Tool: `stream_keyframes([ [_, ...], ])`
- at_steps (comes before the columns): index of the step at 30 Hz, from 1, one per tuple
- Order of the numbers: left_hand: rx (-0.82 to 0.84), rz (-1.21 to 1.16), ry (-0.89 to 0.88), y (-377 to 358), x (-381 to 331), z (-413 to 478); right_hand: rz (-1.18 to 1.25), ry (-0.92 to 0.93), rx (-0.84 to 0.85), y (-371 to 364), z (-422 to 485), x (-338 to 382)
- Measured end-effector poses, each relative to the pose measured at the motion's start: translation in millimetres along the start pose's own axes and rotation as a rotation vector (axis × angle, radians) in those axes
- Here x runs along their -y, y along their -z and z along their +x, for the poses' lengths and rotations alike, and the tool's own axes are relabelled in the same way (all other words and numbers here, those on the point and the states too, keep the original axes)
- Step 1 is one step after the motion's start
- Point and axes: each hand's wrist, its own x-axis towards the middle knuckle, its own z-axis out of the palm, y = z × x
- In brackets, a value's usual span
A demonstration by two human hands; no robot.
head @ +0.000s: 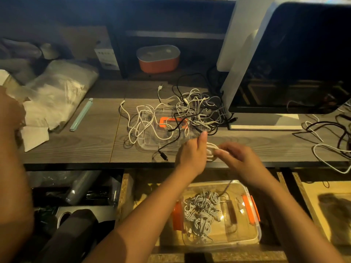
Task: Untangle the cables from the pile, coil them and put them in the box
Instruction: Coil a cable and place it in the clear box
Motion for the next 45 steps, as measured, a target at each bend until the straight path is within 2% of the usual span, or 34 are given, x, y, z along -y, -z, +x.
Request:
stream_keyframes([
  [3,0.170,-0.226,0.078,8,1,1,-0.066,0.023,-0.052,29,3,-5],
  [6,0.232,-0.395,-0.034,6,-12,-5,0.049,-0.052,-0.065,21,6,-13],
  [8,0.155,-0.398,-0.088,1,-20,-5,0.057,-0.074,-0.013,-3,6,-14],
  [10,-0.009,-0.395,-0.046,-3,-22,-2,0.043,-0.055,0.025,-30,4,-11],
  [12,-0.216,-0.375,0.004,-5,-15,3,-0.075,-0.035,0.061,-52,4,-6],
  [14,-0.352,-0.316,0.043,-7,-8,5,-0.259,-0.018,0.095,-65,3,-4],
  [17,-0.407,-0.321,0.128,-8,-2,6,-0.376,0.004,0.115,-68,3,-3],
  [21,-0.371,-0.367,0.179,-9,2,7,-0.490,0.024,0.159,-70,0,-4],
  [24,-0.358,-0.334,0.082,-9,9,6,-0.544,0.048,0.212,-73,-4,1],
  [27,-0.321,-0.124,-0.113,-7,23,9,-0.628,0.139,0.246,-63,-8,6],
  [30,-0.225,0.032,-0.207,-2,36,12,-0.660,0.169,0.208,-40,-7,13],
  [33,-0.104,0.061,-0.260,0,42,1,-0.552,0.194,0.108,-12,3,15],
  [36,0.000,-0.021,-0.280,-7,34,-14,-0.435,0.272,0.104,5,12,15],
  [38,0.053,-0.161,-0.222,-8,26,-19,-0.234,0.185,0.138,15,13,19],
  [40,0.091,-0.269,-0.170,-7,20,-24,0.074,0.060,0.147,24,12,19],
  [42,0.077,-0.369,-0.114,-6,16,-28,0.271,-0.023,0.145,24,11,15],
  [45,-0.105,-0.520,0.049,-5,5,-27,0.426,-0.080,0.115,3,9,8],
])
